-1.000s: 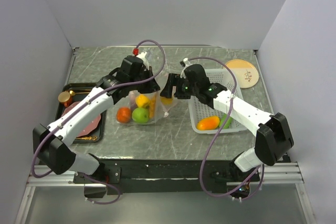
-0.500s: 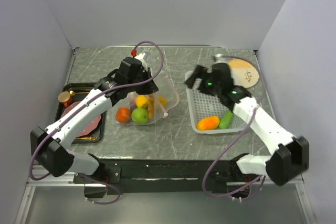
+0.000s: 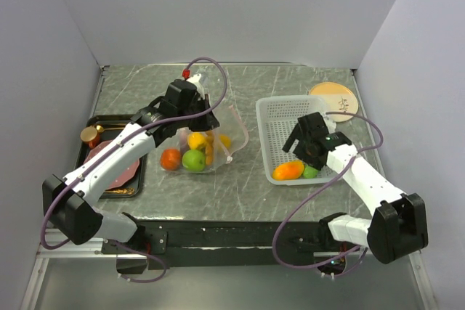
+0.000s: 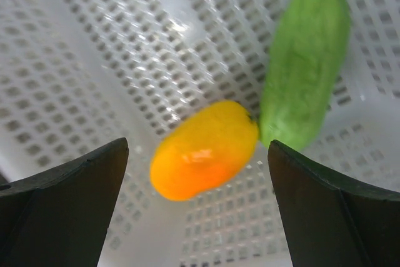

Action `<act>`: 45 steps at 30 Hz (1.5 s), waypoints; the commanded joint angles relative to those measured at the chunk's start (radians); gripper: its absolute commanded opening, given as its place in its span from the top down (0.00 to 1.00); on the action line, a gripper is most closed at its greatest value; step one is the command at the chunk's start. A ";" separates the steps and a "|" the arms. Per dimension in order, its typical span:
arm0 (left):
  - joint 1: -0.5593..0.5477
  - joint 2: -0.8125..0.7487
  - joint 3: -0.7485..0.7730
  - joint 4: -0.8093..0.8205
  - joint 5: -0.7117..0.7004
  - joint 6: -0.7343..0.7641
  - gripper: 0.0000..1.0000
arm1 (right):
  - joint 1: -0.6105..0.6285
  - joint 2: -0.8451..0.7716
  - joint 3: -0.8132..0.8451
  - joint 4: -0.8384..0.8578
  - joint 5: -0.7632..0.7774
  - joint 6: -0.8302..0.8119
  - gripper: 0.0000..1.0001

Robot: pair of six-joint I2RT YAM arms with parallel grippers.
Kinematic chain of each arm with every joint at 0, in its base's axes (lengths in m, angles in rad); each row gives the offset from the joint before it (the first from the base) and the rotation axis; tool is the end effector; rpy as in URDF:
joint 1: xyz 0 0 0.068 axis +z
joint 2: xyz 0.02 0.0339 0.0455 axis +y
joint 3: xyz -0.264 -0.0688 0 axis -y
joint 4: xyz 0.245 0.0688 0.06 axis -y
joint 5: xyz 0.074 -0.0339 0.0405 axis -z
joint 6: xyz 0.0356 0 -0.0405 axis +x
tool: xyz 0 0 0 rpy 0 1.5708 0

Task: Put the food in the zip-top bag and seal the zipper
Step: Place the fake fruit in the zipper food storage bag, then pick up the fake fruit from the bin.

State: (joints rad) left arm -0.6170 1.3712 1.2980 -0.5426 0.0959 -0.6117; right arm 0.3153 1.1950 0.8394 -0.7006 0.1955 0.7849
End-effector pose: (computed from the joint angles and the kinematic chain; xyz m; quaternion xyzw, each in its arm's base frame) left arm 0.2474 -0.1797 0.3510 0.0244 0.8871 -0.2994 0.3506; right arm 0.2182 0.0639 0.2352 0.2481 0.9303 0.0519 0.2652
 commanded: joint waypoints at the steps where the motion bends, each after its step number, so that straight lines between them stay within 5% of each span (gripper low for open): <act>1: -0.003 -0.014 0.003 0.032 0.022 0.020 0.99 | -0.007 -0.048 -0.048 -0.045 0.004 0.074 0.00; 14: -0.003 -0.014 -0.005 0.026 0.008 0.020 0.99 | -0.010 0.122 -0.025 0.104 -0.097 0.053 0.05; 20: -0.003 -0.009 -0.003 0.017 -0.001 0.029 0.99 | -0.013 0.169 0.036 0.145 -0.117 0.039 0.37; 26: -0.003 -0.014 -0.012 0.012 -0.018 0.026 0.99 | -0.018 0.126 0.069 0.191 -0.102 0.019 0.50; 36: -0.003 -0.004 -0.002 0.007 -0.015 0.030 0.99 | -0.022 0.261 0.239 0.165 0.035 -0.104 0.33; 45: -0.003 0.000 0.000 0.009 -0.010 0.026 0.99 | -0.028 0.463 0.329 0.174 0.030 -0.233 0.30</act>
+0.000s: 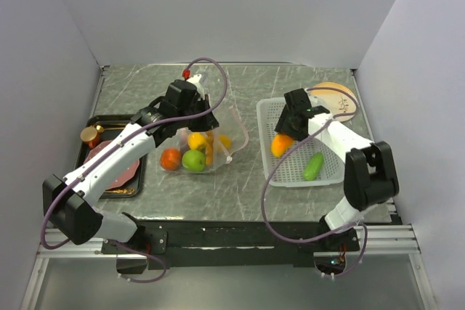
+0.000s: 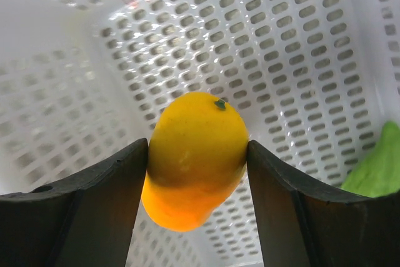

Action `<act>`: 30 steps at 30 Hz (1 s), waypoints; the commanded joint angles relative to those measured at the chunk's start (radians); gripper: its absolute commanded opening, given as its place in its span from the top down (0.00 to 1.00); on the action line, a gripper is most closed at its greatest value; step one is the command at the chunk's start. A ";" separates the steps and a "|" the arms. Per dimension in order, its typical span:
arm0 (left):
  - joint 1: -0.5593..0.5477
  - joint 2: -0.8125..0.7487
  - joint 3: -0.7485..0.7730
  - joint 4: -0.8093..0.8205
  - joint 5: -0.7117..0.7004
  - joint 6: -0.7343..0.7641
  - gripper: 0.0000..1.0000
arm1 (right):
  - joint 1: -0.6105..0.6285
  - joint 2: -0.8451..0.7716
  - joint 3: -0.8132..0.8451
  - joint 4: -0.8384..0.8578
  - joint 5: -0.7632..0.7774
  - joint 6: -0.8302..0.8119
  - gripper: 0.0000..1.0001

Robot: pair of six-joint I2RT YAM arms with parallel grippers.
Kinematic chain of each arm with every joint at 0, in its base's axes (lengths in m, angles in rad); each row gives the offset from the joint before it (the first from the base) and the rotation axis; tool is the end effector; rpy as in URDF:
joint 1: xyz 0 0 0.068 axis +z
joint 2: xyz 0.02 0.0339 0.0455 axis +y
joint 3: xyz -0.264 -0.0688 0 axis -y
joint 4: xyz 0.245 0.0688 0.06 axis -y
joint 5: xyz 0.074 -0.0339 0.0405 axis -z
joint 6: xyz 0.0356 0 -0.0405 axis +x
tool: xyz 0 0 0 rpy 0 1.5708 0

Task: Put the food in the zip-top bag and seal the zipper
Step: Pick up the fake fruit from the bin.

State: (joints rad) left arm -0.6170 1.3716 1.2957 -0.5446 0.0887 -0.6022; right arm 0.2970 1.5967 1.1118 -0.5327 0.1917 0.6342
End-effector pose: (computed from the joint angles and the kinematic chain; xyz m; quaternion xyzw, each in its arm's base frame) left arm 0.2475 -0.1794 0.3499 0.0269 0.8882 -0.2940 0.3521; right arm 0.3164 0.0897 0.2236 0.1864 0.9396 0.0398 0.2842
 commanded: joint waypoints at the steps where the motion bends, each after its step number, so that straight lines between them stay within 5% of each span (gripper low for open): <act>1: -0.003 0.003 0.004 0.006 -0.004 0.021 0.99 | -0.009 0.087 0.065 0.008 0.032 -0.096 0.30; 10: -0.003 0.004 0.002 0.005 -0.009 0.015 0.99 | -0.019 0.042 0.060 0.045 0.015 -0.134 0.06; 19: -0.003 0.024 0.027 0.002 -0.001 0.025 0.99 | -0.021 -0.053 -0.019 0.020 -0.072 -0.070 0.06; 30: -0.003 0.040 0.033 0.015 0.028 0.018 0.99 | -0.021 -0.144 -0.105 0.005 -0.156 -0.188 0.11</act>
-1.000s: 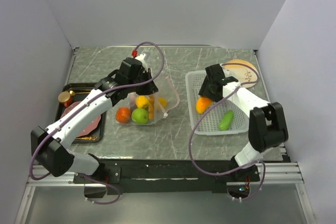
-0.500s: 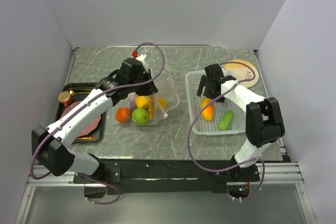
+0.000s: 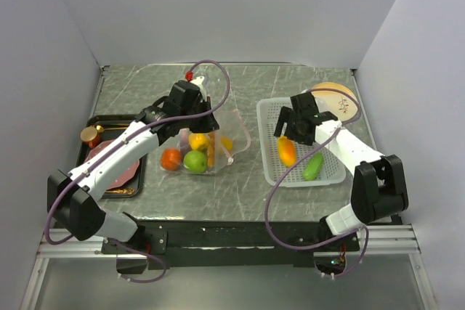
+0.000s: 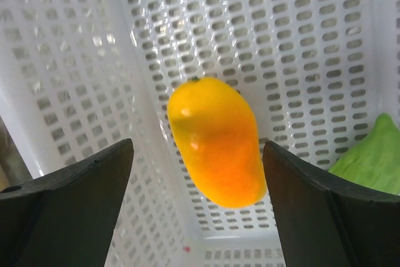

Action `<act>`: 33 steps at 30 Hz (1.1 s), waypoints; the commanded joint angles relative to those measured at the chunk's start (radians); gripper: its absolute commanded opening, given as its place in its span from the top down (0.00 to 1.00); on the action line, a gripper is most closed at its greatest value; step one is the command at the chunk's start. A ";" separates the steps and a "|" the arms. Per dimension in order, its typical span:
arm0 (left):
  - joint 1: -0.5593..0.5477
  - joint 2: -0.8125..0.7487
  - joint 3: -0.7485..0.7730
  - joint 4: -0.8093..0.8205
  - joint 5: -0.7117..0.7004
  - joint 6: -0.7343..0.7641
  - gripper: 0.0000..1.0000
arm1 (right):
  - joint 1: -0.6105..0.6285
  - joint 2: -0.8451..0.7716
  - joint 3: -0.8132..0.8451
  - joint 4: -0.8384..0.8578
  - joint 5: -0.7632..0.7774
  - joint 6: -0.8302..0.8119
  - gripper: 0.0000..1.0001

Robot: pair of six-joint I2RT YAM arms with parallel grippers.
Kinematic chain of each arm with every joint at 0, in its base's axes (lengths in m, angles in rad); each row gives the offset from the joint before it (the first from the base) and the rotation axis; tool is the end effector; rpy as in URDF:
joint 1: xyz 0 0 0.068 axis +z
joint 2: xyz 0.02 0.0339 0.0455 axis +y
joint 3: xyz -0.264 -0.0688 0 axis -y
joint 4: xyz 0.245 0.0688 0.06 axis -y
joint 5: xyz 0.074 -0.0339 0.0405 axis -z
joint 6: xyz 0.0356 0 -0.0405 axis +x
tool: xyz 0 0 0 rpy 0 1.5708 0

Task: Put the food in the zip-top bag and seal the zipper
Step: Pick up the fake fruit from the bin.

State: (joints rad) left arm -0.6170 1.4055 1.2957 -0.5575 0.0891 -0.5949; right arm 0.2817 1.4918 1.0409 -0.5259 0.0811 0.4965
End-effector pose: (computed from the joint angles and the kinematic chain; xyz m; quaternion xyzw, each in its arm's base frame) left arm 0.2532 -0.1835 0.3390 0.0294 0.8985 -0.2813 0.3356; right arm 0.2958 0.0826 0.2332 0.1142 0.9487 0.0751 0.2853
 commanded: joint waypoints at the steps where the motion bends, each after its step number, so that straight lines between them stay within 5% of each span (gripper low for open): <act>1: -0.003 0.007 0.034 0.031 0.028 0.009 0.99 | -0.004 -0.036 -0.039 -0.002 -0.043 -0.053 0.12; 12: -0.003 0.001 0.033 0.039 0.011 -0.011 0.99 | -0.004 -0.004 -0.105 0.044 -0.040 -0.058 0.27; 17: -0.003 0.009 0.042 0.033 0.021 -0.013 0.99 | -0.004 0.012 -0.096 0.049 -0.055 -0.064 0.44; 18: -0.003 0.012 0.045 0.028 0.021 -0.011 0.99 | -0.004 0.013 -0.093 0.047 -0.055 -0.067 0.55; 33: -0.003 0.004 0.034 0.031 0.012 -0.005 0.99 | -0.003 0.056 -0.108 0.084 -0.078 -0.064 0.35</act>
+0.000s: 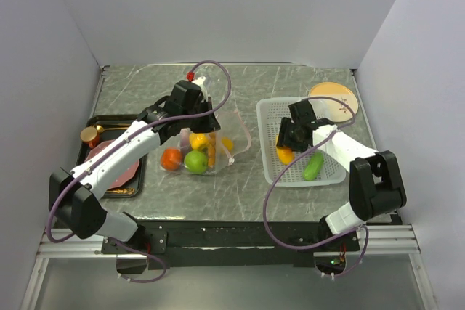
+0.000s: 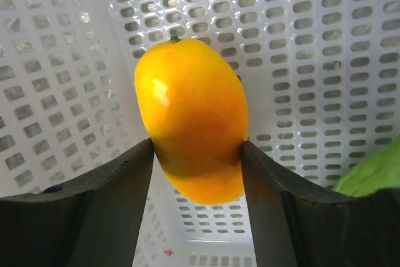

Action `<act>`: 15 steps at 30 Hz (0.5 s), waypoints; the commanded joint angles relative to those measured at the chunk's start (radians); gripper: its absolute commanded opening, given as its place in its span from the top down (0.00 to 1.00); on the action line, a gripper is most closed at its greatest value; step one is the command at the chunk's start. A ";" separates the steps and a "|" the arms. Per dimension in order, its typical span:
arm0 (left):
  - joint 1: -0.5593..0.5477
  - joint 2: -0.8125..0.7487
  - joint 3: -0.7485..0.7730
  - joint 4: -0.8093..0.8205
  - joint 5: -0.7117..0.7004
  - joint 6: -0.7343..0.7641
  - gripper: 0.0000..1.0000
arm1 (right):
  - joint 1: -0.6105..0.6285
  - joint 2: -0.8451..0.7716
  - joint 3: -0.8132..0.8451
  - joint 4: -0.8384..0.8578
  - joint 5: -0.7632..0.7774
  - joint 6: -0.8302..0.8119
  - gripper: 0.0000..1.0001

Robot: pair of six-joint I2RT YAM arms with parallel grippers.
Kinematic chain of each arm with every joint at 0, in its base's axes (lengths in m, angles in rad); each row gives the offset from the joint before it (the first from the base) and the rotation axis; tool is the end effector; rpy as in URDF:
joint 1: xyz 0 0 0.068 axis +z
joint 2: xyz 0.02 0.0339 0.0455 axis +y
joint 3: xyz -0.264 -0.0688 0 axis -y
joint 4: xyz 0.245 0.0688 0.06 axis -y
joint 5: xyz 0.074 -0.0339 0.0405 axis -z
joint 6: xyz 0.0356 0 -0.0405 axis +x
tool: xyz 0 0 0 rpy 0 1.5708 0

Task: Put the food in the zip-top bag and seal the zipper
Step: Pick up the fake fruit from the bin.

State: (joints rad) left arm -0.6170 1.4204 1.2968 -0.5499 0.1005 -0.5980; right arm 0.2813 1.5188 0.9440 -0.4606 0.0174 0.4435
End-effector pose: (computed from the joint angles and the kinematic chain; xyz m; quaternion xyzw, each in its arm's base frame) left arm 0.2561 -0.1860 0.3356 0.0303 0.8996 -0.2844 0.3299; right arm 0.2888 0.0828 0.2000 0.0804 0.9610 0.0859 0.2503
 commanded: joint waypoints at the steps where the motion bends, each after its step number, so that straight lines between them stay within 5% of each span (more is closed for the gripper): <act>1: -0.003 -0.011 0.032 0.028 0.005 -0.003 0.99 | -0.004 0.035 -0.010 0.014 -0.014 -0.009 0.33; 8: -0.003 -0.005 0.039 0.022 0.004 0.000 0.99 | -0.004 0.063 0.003 0.019 -0.039 -0.020 0.23; 11: -0.003 -0.006 0.039 0.019 -0.001 0.006 0.99 | -0.004 0.043 -0.007 0.025 -0.027 -0.008 0.28; 15: -0.003 -0.006 0.033 0.021 0.004 0.003 0.99 | -0.004 0.004 -0.016 0.036 -0.030 -0.003 0.50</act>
State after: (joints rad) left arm -0.6170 1.4204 1.2968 -0.5461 0.1009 -0.5980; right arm 0.2817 1.5772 0.9390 -0.4488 -0.0128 0.4389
